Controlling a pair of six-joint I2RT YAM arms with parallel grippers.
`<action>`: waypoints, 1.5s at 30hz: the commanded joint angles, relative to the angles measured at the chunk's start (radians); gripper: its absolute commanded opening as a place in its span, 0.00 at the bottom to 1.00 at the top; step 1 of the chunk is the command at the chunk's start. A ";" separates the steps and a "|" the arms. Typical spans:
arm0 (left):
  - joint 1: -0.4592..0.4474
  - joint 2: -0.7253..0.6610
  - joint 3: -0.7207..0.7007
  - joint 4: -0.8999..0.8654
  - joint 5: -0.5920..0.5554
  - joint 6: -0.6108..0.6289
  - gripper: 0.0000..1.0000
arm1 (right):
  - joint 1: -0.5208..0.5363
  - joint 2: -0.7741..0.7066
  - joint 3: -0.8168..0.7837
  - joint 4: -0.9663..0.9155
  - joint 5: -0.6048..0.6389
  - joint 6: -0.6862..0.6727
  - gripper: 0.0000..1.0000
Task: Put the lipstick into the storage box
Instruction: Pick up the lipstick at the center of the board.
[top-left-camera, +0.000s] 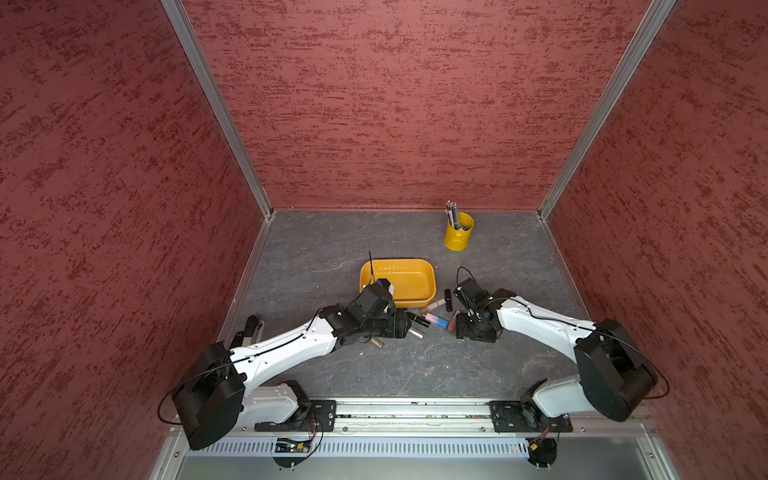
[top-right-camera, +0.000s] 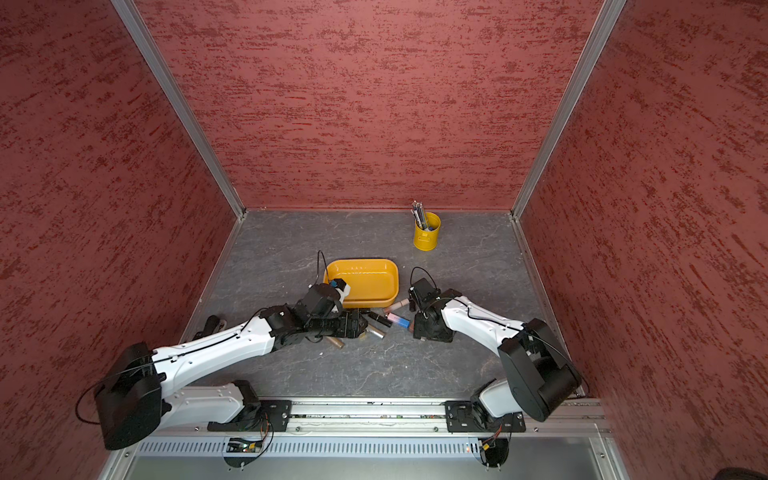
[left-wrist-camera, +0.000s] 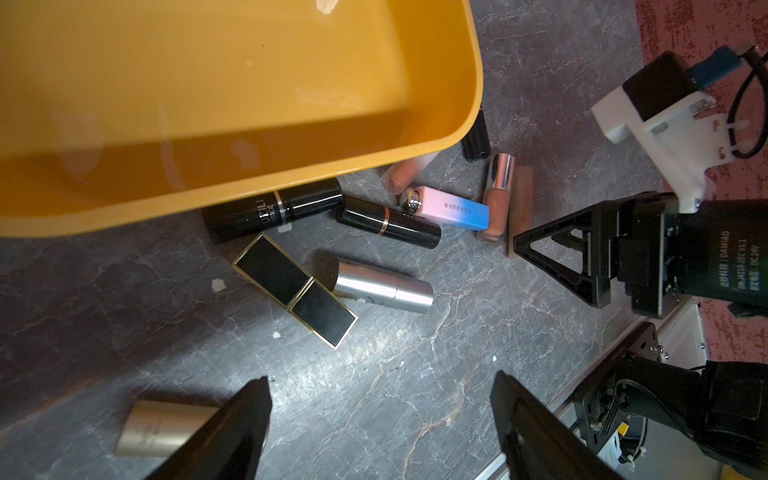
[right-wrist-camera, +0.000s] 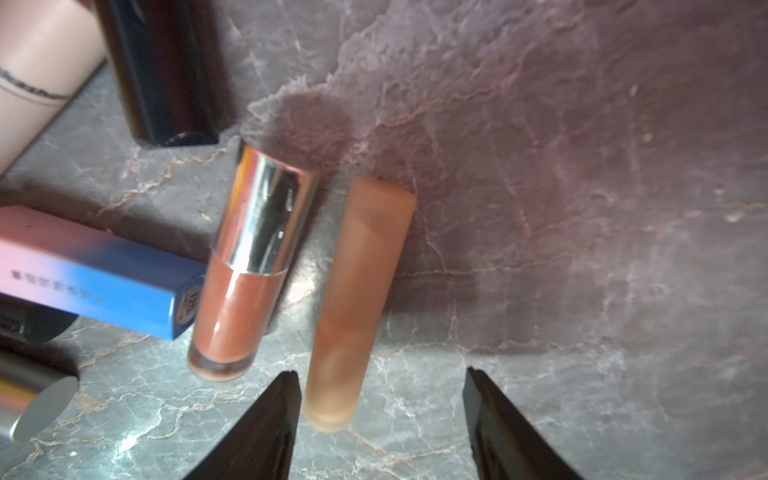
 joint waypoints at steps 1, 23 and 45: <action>-0.003 0.010 0.023 0.008 -0.016 -0.006 0.88 | 0.002 0.002 -0.002 0.001 0.041 -0.008 0.62; -0.003 0.011 0.019 -0.006 -0.034 -0.029 0.88 | 0.041 0.039 -0.046 0.012 0.085 0.003 0.39; -0.002 0.012 0.027 -0.016 -0.040 -0.030 0.88 | -0.001 0.071 -0.045 0.040 0.139 -0.015 0.30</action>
